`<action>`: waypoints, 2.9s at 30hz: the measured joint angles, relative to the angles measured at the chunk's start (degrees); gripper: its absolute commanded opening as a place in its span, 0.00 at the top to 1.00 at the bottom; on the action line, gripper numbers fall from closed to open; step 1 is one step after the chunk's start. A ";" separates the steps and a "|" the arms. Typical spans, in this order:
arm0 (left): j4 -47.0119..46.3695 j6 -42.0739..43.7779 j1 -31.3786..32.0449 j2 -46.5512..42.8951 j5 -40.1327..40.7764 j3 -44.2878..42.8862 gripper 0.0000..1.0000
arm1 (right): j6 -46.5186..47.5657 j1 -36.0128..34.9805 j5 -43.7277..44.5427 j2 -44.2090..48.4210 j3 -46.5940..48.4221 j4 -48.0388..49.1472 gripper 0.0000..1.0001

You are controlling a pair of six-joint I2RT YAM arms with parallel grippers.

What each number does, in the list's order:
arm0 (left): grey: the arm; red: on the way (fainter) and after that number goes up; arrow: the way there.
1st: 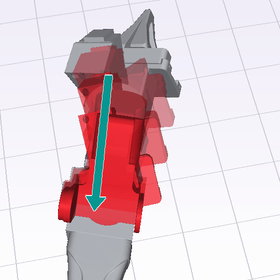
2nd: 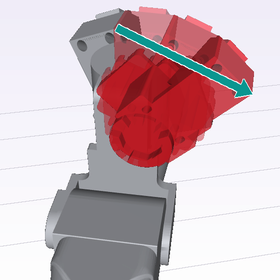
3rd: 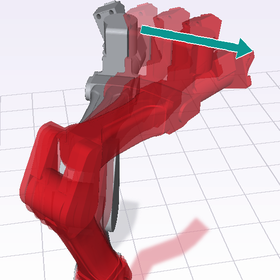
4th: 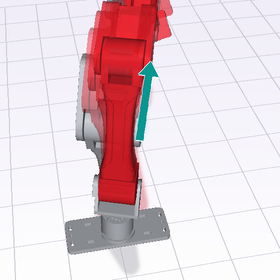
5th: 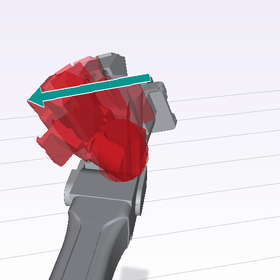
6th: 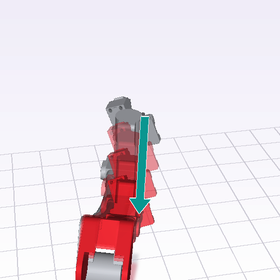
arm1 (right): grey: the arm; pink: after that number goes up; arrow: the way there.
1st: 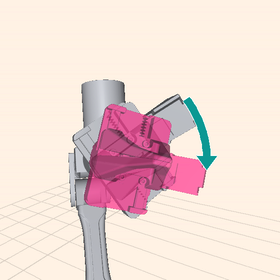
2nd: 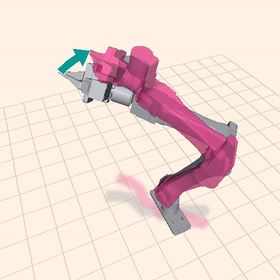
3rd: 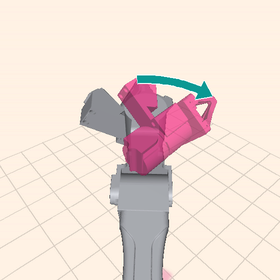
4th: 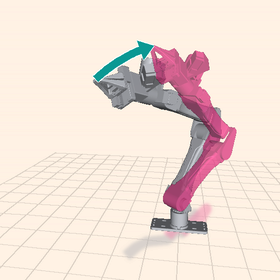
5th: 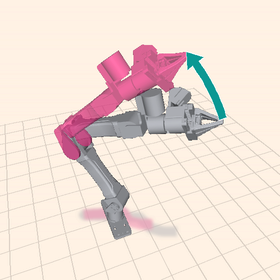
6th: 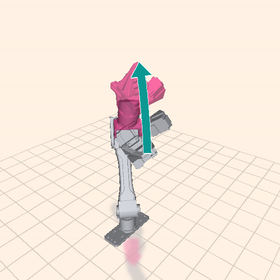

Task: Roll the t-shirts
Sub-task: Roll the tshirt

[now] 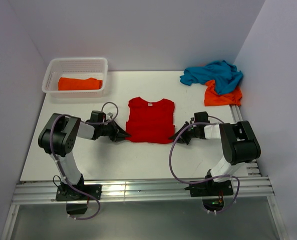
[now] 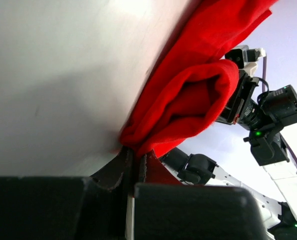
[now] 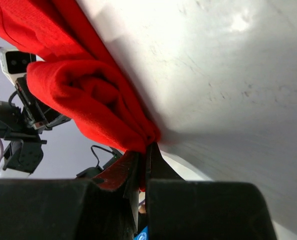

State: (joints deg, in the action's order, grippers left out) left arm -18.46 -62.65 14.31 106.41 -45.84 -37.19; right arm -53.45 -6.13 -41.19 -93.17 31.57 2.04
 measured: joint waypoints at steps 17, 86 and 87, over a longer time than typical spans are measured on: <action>10.47 -16.39 16.17 -34.18 11.80 25.44 1.00 | 3.48 0.00 -2.40 27.61 -16.68 -16.15 1.00; 35.63 -50.93 3.26 -39.41 6.23 10.16 1.00 | -2.78 2.05 -3.23 -16.15 37.66 -76.52 1.00; 36.28 -50.97 3.23 -38.56 6.19 9.81 0.99 | -2.95 2.05 -3.23 -15.85 37.46 -76.50 1.00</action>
State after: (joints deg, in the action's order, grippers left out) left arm 17.82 -113.62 17.54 67.85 -39.66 -27.38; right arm -56.40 -4.08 -44.42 -109.01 69.04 -74.46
